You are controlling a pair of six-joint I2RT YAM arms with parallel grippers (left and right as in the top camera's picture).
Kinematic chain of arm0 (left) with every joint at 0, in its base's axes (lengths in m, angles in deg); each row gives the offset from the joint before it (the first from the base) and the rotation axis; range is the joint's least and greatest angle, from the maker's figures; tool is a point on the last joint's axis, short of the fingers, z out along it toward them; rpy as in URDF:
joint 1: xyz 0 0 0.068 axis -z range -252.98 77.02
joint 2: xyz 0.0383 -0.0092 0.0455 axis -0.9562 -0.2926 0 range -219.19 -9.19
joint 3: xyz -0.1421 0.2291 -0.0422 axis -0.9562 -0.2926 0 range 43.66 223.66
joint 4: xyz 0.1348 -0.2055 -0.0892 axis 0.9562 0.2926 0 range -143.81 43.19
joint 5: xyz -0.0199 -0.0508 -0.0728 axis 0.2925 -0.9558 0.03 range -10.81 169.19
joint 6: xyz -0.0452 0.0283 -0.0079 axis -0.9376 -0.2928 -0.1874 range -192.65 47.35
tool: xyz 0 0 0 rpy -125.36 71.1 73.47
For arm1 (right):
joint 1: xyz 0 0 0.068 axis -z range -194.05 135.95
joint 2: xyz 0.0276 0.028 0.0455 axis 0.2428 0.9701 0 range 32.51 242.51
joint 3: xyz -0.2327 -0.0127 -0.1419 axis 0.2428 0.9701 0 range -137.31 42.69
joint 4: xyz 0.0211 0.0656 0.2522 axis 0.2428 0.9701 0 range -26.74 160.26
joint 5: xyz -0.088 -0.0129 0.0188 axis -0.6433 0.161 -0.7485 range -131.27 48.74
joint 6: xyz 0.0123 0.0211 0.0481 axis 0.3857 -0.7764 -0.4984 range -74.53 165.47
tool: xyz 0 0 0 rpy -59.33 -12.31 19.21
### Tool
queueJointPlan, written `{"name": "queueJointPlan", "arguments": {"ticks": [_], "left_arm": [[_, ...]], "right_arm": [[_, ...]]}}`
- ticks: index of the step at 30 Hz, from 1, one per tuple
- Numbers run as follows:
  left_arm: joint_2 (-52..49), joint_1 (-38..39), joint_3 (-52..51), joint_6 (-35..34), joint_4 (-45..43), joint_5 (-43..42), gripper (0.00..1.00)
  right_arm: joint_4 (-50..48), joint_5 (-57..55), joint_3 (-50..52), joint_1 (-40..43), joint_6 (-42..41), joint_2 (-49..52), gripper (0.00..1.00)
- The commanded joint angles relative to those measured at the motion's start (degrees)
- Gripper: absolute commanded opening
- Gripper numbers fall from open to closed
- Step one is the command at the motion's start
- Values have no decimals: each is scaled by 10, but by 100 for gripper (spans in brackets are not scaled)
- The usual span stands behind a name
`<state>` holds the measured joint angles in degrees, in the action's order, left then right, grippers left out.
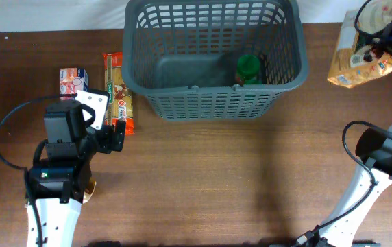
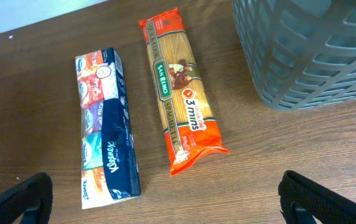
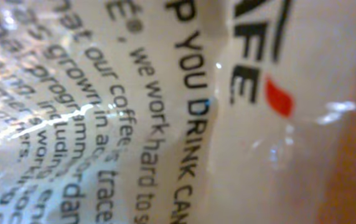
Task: Pack container
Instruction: 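Lift the tan pouch with the right gripper and carry it over the basket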
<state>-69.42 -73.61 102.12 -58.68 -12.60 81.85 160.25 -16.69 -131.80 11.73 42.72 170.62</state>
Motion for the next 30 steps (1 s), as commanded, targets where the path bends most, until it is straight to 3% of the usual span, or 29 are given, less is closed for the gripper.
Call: {"name": "queueJointPlan", "arguments": {"ticks": [1,7,13,23,30], "left_arm": [[0,-3,7,7,0,6,99],[0,-3,7,7,0,6,99],[0,-3,7,7,0,6,99],[0,-3,7,7,0,6,99],[0,-3,7,7,0,6,99]], "right_arm": [[3,34,-31,-28,-8,-113,4],[-17,-16,-31,-120,-5,-222,4],[-55,-79,-31,-240,8,-262,4],[-153,-217,3,-428,7,-200,4],[-192,-268,45,-448,-13,-124,4]]}}
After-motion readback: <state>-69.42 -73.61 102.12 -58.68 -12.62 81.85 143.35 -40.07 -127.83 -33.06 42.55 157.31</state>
